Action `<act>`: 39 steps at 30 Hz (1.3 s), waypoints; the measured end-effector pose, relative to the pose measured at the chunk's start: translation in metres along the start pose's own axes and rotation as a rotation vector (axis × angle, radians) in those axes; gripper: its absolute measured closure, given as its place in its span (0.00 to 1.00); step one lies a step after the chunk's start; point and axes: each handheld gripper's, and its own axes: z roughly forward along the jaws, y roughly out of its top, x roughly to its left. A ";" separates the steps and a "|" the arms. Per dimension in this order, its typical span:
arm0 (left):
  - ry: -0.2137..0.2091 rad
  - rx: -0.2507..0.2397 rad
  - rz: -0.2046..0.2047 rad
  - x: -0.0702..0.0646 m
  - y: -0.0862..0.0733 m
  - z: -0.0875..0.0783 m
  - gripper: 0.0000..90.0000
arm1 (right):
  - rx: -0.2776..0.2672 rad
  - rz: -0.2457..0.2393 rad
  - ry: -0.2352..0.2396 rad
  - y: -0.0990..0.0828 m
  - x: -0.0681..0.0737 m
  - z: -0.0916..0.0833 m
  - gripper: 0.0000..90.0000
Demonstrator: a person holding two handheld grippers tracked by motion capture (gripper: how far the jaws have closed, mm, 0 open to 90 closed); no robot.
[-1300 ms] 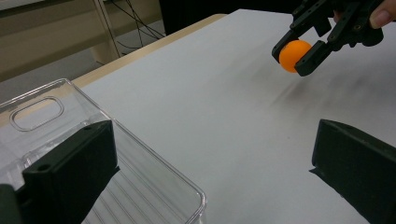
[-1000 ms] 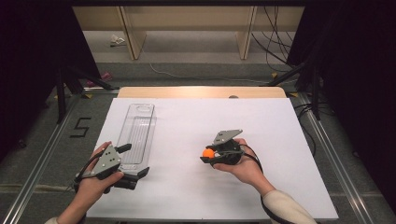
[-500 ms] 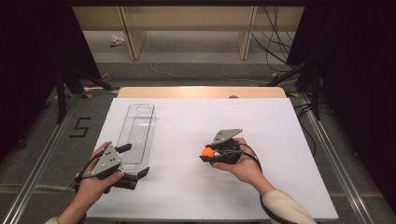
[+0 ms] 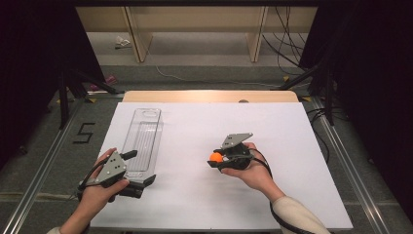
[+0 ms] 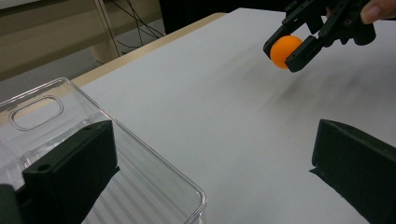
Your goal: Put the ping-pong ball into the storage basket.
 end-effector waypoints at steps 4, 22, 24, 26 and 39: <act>0.001 0.001 -0.001 0.000 0.000 0.000 0.00 | -0.004 -0.001 -0.003 0.001 -0.001 0.000 0.57; -0.001 0.003 -0.003 0.001 0.000 0.001 0.00 | -0.017 0.003 0.000 0.006 -0.002 0.007 0.57; -0.001 0.003 -0.003 0.001 0.000 0.001 0.00 | -0.018 0.004 0.001 0.007 -0.001 0.007 0.57; -0.002 0.003 -0.003 0.001 0.000 0.000 0.00 | -0.017 0.004 0.000 0.008 -0.001 0.008 0.57; -0.002 0.002 -0.002 0.000 0.000 0.001 0.00 | -0.028 0.008 -0.006 0.011 -0.002 0.009 0.57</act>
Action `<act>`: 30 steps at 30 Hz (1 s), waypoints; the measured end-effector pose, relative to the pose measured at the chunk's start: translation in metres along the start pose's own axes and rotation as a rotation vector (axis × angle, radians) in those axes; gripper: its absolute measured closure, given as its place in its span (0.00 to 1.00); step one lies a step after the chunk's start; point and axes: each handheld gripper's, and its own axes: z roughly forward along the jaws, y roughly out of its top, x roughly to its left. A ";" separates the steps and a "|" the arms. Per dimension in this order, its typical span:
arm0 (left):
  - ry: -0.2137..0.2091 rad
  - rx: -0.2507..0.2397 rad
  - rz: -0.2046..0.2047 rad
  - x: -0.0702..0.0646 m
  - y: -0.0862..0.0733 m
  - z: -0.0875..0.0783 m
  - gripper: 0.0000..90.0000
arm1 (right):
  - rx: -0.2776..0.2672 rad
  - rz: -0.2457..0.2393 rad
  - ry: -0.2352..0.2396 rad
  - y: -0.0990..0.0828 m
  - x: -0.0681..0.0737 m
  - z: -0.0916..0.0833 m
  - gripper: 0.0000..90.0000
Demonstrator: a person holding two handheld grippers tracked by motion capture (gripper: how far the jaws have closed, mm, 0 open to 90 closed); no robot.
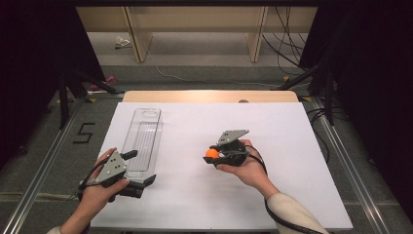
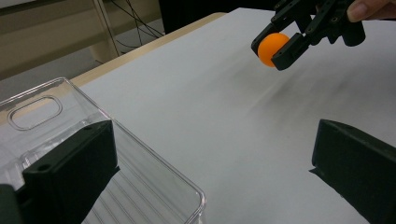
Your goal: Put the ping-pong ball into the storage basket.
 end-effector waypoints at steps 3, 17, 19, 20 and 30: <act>-0.001 0.001 0.001 0.000 0.000 0.000 0.00 | -0.001 0.001 -0.001 0.001 0.000 0.001 0.57; -0.002 0.002 0.001 0.000 0.000 0.000 0.00 | -0.011 0.007 -0.004 0.004 -0.001 0.004 0.57; -0.001 0.002 0.001 0.000 0.000 0.000 0.00 | -0.012 0.006 -0.004 0.005 -0.001 0.004 0.57; -0.001 0.003 0.001 0.000 0.000 0.000 0.00 | -0.013 0.007 -0.005 0.005 -0.001 0.004 0.57; -0.001 0.002 0.001 0.000 0.000 0.000 0.00 | -0.015 0.012 -0.007 0.007 -0.001 0.008 0.57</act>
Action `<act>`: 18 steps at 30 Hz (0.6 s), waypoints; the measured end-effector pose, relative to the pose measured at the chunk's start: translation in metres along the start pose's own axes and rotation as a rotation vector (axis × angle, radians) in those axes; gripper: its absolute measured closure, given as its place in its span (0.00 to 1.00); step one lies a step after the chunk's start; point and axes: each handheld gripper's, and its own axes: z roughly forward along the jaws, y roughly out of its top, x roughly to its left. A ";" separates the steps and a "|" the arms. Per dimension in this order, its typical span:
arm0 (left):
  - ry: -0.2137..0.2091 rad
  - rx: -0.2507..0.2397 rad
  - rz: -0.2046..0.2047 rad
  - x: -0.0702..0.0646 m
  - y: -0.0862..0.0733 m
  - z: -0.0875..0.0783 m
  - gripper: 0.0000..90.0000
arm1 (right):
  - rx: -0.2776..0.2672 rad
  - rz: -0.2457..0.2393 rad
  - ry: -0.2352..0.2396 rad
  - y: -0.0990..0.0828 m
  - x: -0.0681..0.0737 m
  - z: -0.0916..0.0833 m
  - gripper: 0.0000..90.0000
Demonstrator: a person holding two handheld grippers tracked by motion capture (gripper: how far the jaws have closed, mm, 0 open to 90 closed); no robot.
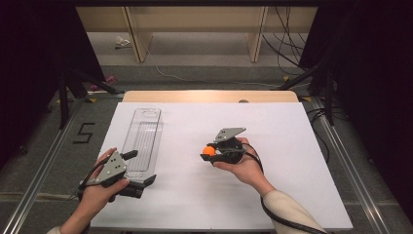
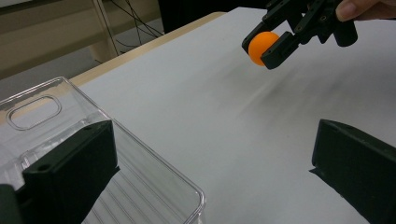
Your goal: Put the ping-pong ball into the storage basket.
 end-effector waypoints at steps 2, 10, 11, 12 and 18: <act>0.001 0.000 0.000 0.000 0.000 0.000 0.00 | -0.001 -0.001 -0.002 0.000 0.000 0.001 0.57; -0.001 -0.001 0.000 0.000 0.000 0.000 0.00 | -0.003 0.001 0.000 0.002 -0.001 0.004 0.57; -0.001 0.000 0.000 0.000 0.000 0.000 0.00 | -0.002 0.003 0.000 0.003 -0.001 0.004 0.57; -0.001 0.000 0.000 0.000 0.000 0.000 0.00 | -0.004 0.003 -0.001 0.003 -0.001 0.004 0.57; -0.001 -0.001 0.000 0.000 0.000 0.000 0.00 | -0.006 0.006 -0.003 0.004 -0.002 0.006 0.57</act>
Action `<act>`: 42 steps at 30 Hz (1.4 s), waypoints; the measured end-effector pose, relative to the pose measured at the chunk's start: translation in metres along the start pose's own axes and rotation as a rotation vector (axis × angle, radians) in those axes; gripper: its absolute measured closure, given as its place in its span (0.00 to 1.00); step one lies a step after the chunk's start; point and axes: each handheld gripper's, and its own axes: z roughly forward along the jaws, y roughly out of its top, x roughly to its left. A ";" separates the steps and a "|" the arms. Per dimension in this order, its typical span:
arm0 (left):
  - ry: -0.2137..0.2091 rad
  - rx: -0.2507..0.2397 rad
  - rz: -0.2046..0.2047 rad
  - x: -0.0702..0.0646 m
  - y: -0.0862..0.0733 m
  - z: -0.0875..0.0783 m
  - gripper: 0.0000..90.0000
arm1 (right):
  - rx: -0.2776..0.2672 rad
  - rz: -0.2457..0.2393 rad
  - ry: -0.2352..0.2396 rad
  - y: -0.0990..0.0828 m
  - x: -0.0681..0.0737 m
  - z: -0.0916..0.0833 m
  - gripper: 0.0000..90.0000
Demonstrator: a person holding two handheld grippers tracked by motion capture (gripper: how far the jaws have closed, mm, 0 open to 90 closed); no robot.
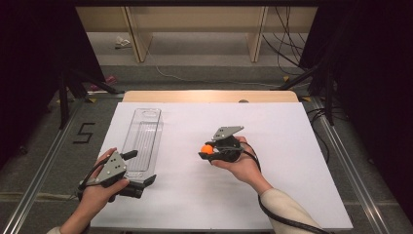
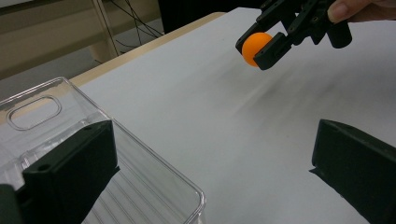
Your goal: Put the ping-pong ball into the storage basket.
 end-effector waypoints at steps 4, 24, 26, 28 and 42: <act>0.000 0.000 0.000 0.000 0.000 0.000 0.00 | -0.004 0.004 -0.002 0.001 -0.001 0.001 0.57; 0.001 0.000 0.001 0.000 0.000 0.000 0.00 | -0.011 0.009 -0.003 0.005 -0.002 0.005 0.57; 0.001 0.000 0.002 0.000 0.000 0.000 0.00 | -0.011 0.010 -0.002 0.005 -0.002 0.005 0.57; 0.001 0.000 0.001 0.000 0.000 0.000 0.00 | -0.011 0.011 -0.003 0.005 -0.002 0.006 0.57; 0.001 0.000 0.000 0.000 0.000 0.000 0.00 | -0.012 0.017 0.003 0.006 -0.002 0.010 0.57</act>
